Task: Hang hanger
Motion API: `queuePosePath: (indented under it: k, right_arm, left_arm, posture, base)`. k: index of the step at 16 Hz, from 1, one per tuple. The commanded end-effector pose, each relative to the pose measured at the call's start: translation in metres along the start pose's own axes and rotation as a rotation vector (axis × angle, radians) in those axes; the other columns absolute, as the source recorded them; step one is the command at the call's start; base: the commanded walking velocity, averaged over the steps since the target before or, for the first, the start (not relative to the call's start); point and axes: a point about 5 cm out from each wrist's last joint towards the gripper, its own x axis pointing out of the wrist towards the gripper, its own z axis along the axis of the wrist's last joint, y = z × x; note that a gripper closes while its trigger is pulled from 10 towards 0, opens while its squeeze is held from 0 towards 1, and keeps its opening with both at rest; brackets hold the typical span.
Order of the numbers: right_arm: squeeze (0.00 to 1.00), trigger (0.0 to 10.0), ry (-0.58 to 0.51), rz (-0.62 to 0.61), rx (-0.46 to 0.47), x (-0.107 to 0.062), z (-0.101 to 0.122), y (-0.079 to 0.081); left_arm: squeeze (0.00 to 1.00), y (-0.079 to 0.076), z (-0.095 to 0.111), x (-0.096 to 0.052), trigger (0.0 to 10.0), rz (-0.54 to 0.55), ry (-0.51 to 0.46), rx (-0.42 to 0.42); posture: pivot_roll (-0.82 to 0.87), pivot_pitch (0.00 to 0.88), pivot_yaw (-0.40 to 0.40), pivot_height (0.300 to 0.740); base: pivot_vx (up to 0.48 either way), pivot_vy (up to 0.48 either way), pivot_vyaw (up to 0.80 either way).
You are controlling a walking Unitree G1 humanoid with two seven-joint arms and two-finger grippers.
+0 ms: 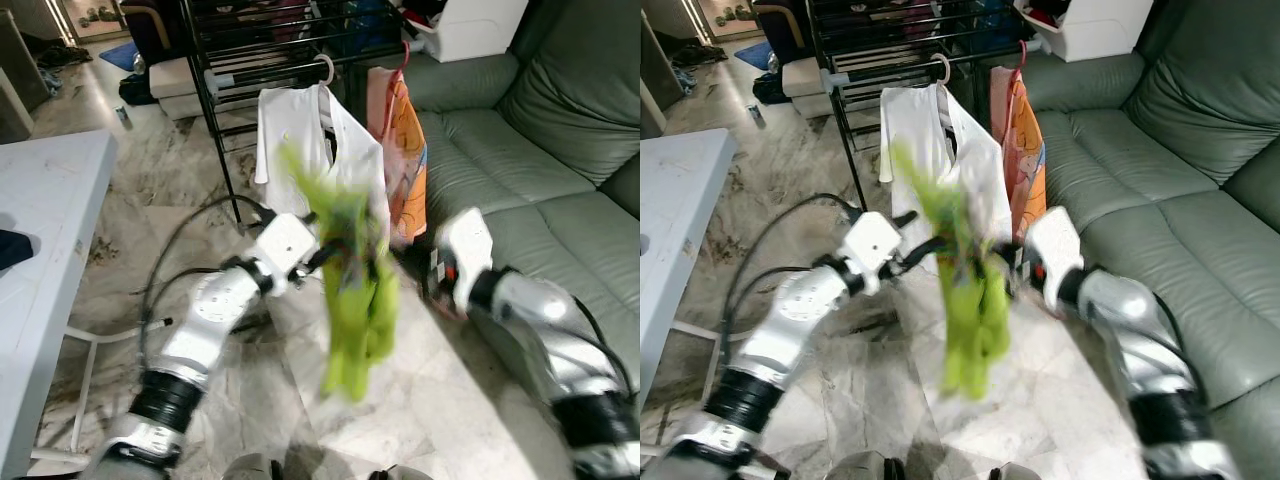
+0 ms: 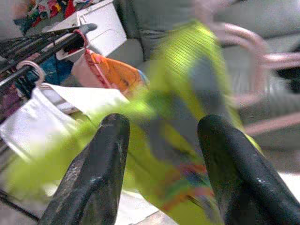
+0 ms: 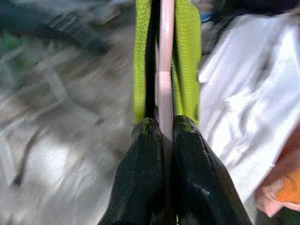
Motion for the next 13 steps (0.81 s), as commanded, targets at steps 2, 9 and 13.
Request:
queuePosePath:
  k: [2,9,13]
  right_arm:
    - [0.0,10.0,0.008,0.106,-0.086,-0.01,0.006,-0.002]
    - [0.0,10.0,0.035,0.259,-0.137,-0.032,0.014,-0.013]
    - [0.0,10.0,0.046,0.321,-0.132,-0.038,0.014,-0.008]
  left_arm:
    - [1.0,0.003,-0.009,-0.016,10.0,-0.081,0.035,0.108]
    - [1.0,0.019,-0.037,-0.048,10.0,-0.229,0.147,0.287]
    - [1.0,0.017,-0.036,-0.047,10.0,-0.265,0.135,0.307]
  posture:
    - [-0.02,0.0,0.022,0.74]
    - [-0.03,0.0,0.024,0.74]
    - [-0.03,0.0,0.029,0.74]
  base:
    - [0.0,0.0,0.0]
    - [0.0,0.0,0.0]
    - [0.0,0.0,0.0]
